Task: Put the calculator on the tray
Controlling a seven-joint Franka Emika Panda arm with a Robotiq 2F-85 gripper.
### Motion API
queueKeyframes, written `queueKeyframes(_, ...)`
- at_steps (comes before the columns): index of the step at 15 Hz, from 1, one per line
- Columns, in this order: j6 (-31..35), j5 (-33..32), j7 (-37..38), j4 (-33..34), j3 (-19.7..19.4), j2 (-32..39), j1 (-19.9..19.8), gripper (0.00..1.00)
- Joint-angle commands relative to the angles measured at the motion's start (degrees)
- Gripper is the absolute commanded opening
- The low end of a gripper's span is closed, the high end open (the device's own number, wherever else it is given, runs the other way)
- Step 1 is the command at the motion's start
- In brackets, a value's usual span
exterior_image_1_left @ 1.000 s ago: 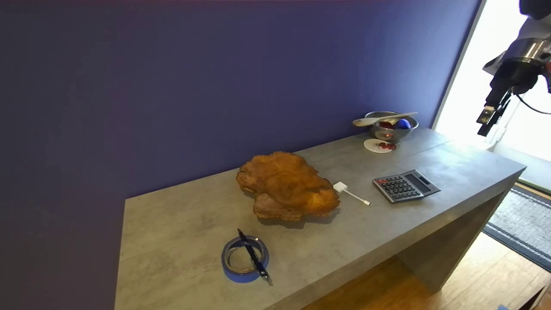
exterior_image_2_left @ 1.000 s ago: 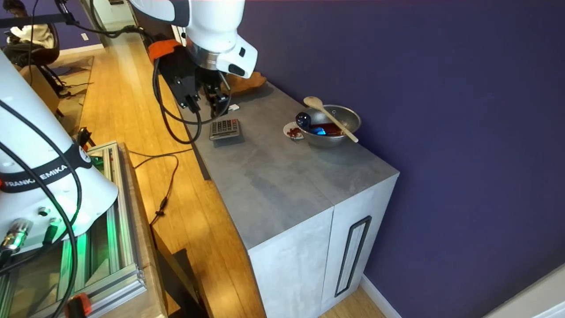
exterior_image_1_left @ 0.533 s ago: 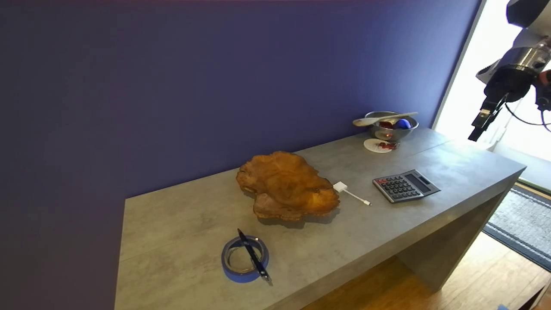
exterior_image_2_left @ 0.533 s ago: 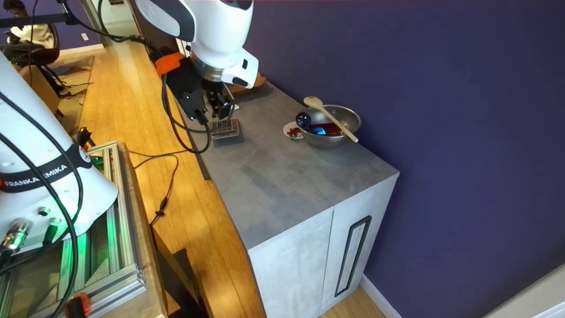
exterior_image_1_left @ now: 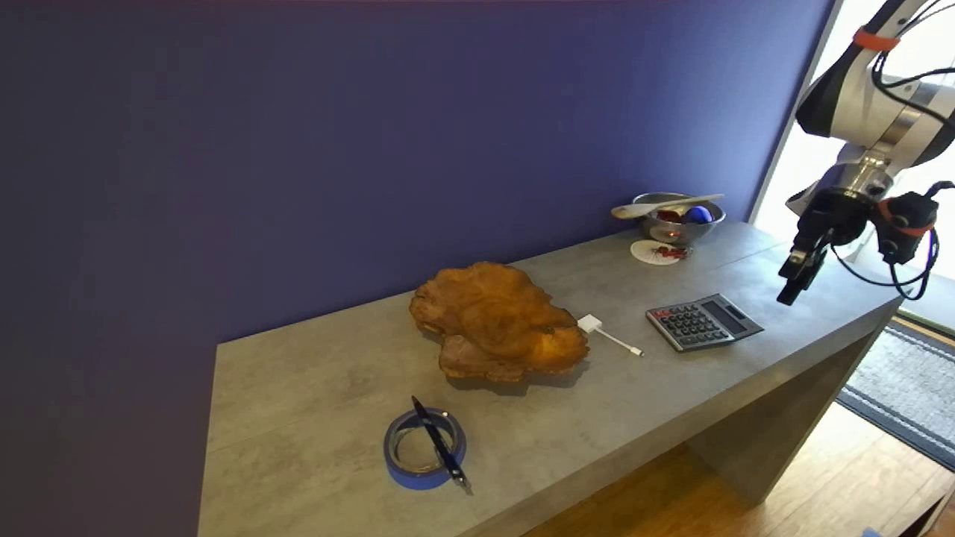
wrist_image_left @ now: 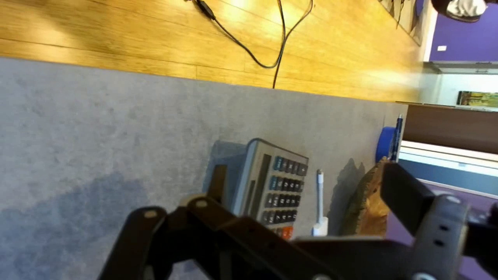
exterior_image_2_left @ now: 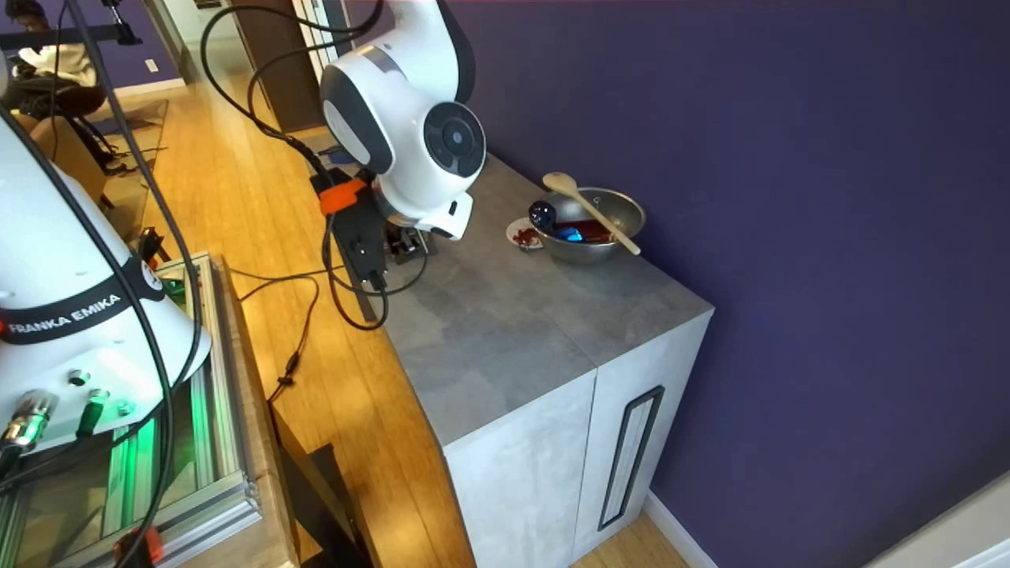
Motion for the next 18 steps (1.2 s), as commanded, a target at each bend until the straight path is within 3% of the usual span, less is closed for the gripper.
queueKeyframes(1, 1.1, 2.5, 1.5, 6.3, 4.7, 8.6, -3.7, 1.0)
queueKeyframes(5, 1.1, 2.2, 2.3, 10.5, 6.9, 13.1, -5.6, 0.96)
queueKeyframes(10, 0.4, 1.9, 1.7, 12.7, 8.8, 14.2, -6.0, 0.54)
queueKeyframes(18, -1.3, 0.0, 1.2, 14.4, 11.0, 14.6, -5.7, 0.01)
